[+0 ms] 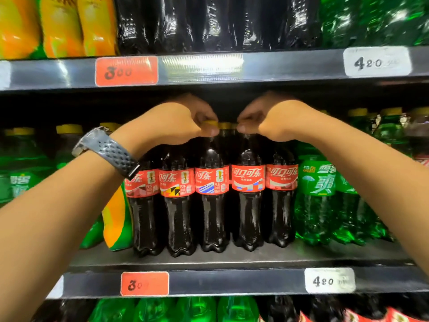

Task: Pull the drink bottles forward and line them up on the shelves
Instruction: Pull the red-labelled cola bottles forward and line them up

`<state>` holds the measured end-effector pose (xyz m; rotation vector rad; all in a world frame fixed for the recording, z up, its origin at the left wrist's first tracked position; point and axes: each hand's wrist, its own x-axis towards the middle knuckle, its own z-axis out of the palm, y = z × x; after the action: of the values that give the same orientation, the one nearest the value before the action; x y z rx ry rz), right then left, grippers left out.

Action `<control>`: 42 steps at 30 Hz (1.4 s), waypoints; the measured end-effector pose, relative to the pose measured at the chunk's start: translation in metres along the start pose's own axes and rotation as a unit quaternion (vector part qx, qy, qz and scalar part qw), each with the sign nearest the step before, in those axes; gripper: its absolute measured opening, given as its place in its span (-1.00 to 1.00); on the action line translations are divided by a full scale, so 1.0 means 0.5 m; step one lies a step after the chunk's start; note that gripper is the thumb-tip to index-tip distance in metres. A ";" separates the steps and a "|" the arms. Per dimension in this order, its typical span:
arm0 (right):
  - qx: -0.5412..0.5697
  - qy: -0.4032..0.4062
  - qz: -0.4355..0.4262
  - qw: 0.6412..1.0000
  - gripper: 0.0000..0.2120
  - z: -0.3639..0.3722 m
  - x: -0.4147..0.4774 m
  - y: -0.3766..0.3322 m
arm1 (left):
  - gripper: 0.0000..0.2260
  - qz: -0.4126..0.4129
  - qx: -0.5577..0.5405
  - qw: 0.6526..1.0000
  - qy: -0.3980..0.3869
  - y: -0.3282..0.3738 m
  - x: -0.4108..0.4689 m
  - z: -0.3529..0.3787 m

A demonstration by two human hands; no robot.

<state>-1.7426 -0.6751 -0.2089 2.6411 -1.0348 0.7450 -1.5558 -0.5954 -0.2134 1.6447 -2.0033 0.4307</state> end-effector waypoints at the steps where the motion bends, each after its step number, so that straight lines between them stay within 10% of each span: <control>1: 0.008 0.000 -0.002 1.000 -0.73 -0.001 -0.003 0.000 | -0.78 -0.005 0.001 1.000 0.007 0.005 0.000 0.003; 16: 0.014 0.027 0.001 1.000 -0.76 0.027 0.002 0.006 | -0.72 -0.052 0.075 0.989 0.117 0.019 -0.004 0.041; 22: 0.058 0.162 -0.058 0.983 -0.59 0.039 -0.005 -0.057 | -0.70 -0.053 0.061 0.983 0.164 -0.026 -0.056 0.002; 31: -0.013 0.079 -0.002 0.997 -0.52 0.072 0.059 -0.212 | -0.71 -0.087 0.071 0.992 0.055 -0.190 -0.132 -0.085; 42: 0.037 0.047 0.012 0.998 -0.67 0.069 0.067 -0.213 | -0.81 -0.029 0.011 0.993 0.116 -0.199 -0.134 -0.065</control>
<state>-1.6360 -0.6292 -0.2216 2.6309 -1.0354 0.9195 -1.4438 -0.5450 -0.2321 1.5830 -1.7817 0.5964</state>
